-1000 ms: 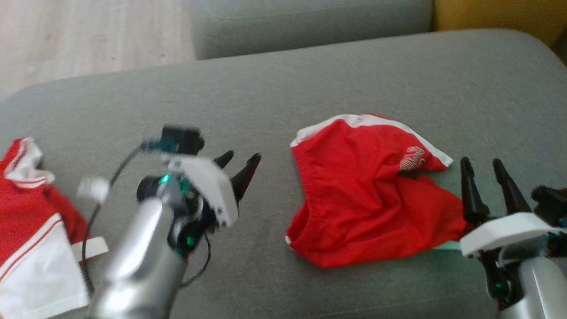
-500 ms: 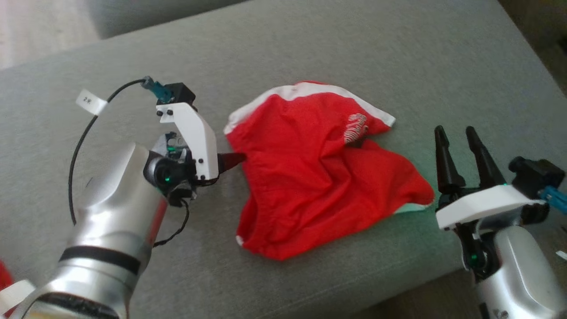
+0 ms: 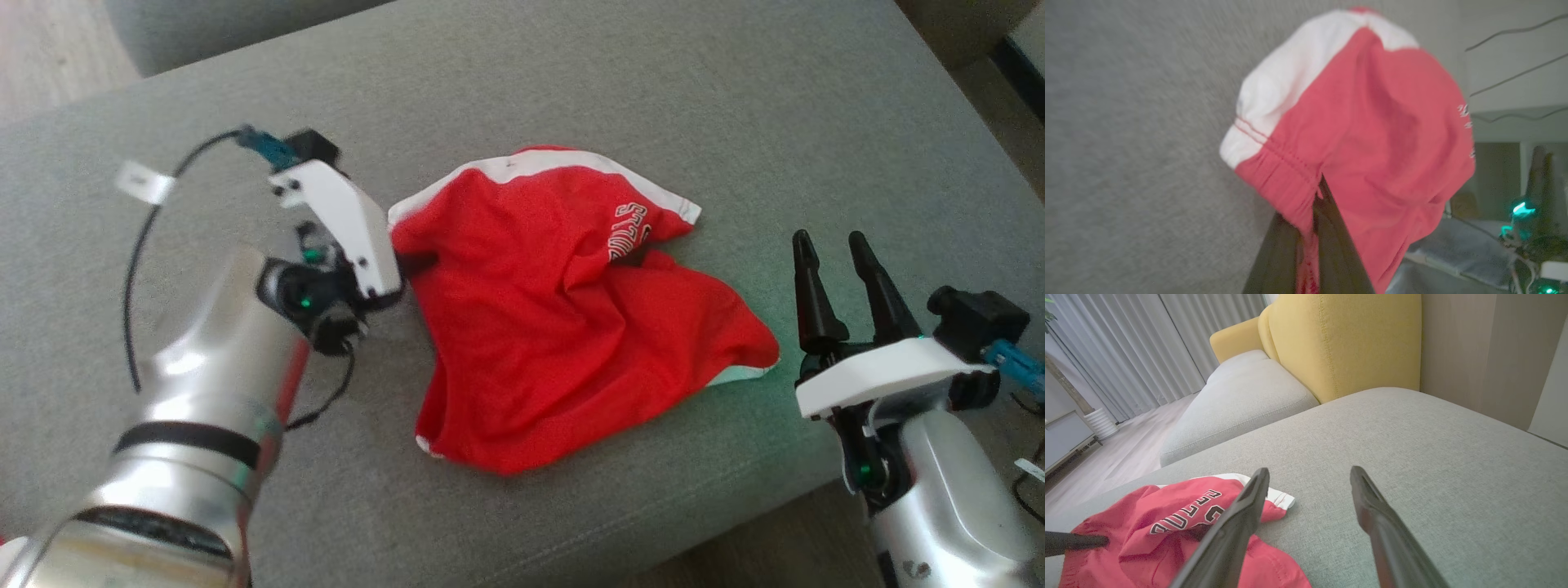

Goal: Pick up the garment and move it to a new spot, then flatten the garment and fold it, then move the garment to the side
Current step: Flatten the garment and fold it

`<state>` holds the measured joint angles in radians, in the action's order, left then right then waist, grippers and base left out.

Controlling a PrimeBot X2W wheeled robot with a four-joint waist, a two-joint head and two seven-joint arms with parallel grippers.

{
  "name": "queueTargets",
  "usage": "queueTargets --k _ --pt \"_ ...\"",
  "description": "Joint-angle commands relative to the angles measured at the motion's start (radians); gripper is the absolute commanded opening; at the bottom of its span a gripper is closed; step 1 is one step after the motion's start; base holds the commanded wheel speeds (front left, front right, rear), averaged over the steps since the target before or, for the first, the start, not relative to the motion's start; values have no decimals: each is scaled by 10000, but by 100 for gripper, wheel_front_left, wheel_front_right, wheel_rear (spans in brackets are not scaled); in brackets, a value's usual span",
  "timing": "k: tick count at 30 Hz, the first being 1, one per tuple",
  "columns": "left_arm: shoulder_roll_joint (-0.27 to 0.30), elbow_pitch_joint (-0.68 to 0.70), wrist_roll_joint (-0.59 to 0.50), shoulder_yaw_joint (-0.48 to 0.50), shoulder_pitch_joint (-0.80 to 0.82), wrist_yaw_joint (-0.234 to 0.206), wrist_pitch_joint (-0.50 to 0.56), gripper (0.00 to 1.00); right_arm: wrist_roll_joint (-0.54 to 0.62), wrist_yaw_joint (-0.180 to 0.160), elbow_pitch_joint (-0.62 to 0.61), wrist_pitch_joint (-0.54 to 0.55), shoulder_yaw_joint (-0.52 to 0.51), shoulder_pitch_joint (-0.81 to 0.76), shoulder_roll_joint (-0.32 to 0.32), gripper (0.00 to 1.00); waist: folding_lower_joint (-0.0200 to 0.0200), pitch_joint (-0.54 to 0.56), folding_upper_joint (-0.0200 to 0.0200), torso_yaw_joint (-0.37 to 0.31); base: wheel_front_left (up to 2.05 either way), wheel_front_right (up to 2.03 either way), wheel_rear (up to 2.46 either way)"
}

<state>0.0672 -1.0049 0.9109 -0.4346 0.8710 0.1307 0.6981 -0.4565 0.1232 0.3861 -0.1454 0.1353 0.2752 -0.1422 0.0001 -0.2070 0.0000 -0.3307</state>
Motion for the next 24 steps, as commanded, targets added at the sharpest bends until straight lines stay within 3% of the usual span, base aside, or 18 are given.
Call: queueTargets --k 1,9,16,23,24 --pt "400 197 191 526 801 -47 -233 0 11 75 -284 -102 167 260 -183 100 -1 66 0 110 0 0 0" --pt "1152 -801 461 1372 1421 -858 -1419 0 -18 75 -382 28 271 286 -300 100 -1 -50 0 216 0 0 0" --pt "1980 -1501 381 1659 1529 -1002 -2561 0 -70 75 -415 17 328 324 -437 100 -1 -147 0 104 0 0 0" --pt "2229 -1915 359 1789 1522 -1002 -3488 0 -5 75 -416 19 292 255 -542 100 -1 11 0 329 0 0 0" --pt "2222 -1970 327 1770 1499 -984 -3650 36 10 75 -434 27 314 248 -554 100 -1 70 0 401 0 0 0"
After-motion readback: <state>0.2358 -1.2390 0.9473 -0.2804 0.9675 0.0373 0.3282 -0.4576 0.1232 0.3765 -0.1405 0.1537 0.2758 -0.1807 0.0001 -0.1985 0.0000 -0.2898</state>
